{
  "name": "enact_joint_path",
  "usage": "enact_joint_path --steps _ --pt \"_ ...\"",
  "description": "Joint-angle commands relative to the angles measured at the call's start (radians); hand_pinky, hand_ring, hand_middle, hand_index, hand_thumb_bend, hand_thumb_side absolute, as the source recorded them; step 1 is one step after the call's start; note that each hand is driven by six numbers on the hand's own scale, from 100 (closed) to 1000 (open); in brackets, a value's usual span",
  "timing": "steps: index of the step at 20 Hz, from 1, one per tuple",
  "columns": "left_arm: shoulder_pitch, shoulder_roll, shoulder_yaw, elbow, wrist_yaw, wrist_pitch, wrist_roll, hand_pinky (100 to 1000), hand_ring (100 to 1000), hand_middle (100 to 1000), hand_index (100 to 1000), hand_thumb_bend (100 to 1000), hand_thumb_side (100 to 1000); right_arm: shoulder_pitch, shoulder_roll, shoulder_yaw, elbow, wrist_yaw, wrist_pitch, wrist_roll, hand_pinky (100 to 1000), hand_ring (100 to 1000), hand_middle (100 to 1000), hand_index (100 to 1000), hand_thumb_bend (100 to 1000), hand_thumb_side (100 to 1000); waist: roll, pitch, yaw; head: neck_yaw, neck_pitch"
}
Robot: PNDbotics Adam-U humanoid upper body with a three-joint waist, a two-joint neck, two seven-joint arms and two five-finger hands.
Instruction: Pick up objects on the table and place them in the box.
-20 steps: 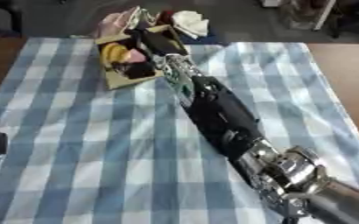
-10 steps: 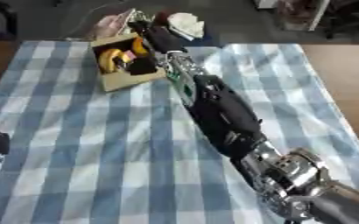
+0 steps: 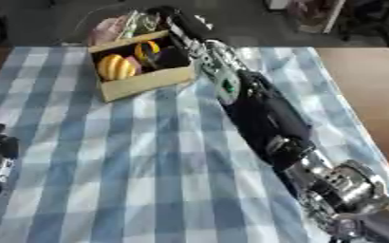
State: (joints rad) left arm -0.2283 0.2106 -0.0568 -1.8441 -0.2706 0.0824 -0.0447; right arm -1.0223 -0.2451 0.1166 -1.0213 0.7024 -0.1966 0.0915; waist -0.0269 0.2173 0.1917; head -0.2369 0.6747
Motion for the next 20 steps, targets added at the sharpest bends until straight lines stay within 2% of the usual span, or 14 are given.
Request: enact_joint_path --steps 1,5,9,14,20 --pt "-0.002 0.018 0.015 -0.01 -0.004 0.001 0.016 678 551 583 750 302 509 0.042 -0.065 0.025 -0.157 -0.174 0.003 -0.003 742 855 865 903 100 371 -0.009 -0.017 -0.017 0.034 0.0" --pt "0.008 0.017 0.019 -0.003 -0.004 0.004 0.028 677 553 586 750 305 511 0.173 -0.086 0.015 -0.335 -0.346 0.043 -0.021 728 848 858 880 100 361 -0.008 -0.019 -0.054 0.064 0.022" --pt "0.019 0.012 0.02 0.003 -0.004 0.002 0.039 676 558 596 755 309 515 0.318 -0.078 -0.037 -0.481 -0.442 0.069 -0.069 719 841 851 853 100 325 -0.009 -0.018 -0.087 0.097 0.044" --pt "0.034 0.009 0.019 0.006 -0.007 -0.01 0.047 678 565 603 760 309 522 0.472 -0.065 -0.092 -0.594 -0.486 0.069 -0.1 715 837 846 822 100 271 -0.01 -0.016 -0.125 0.124 0.066" --pt "0.052 0.002 0.021 0.009 0.005 -0.041 0.072 676 567 602 758 312 533 0.603 -0.058 -0.134 -0.647 -0.53 0.053 -0.13 711 829 832 810 100 259 -0.008 -0.013 -0.141 0.151 0.083"
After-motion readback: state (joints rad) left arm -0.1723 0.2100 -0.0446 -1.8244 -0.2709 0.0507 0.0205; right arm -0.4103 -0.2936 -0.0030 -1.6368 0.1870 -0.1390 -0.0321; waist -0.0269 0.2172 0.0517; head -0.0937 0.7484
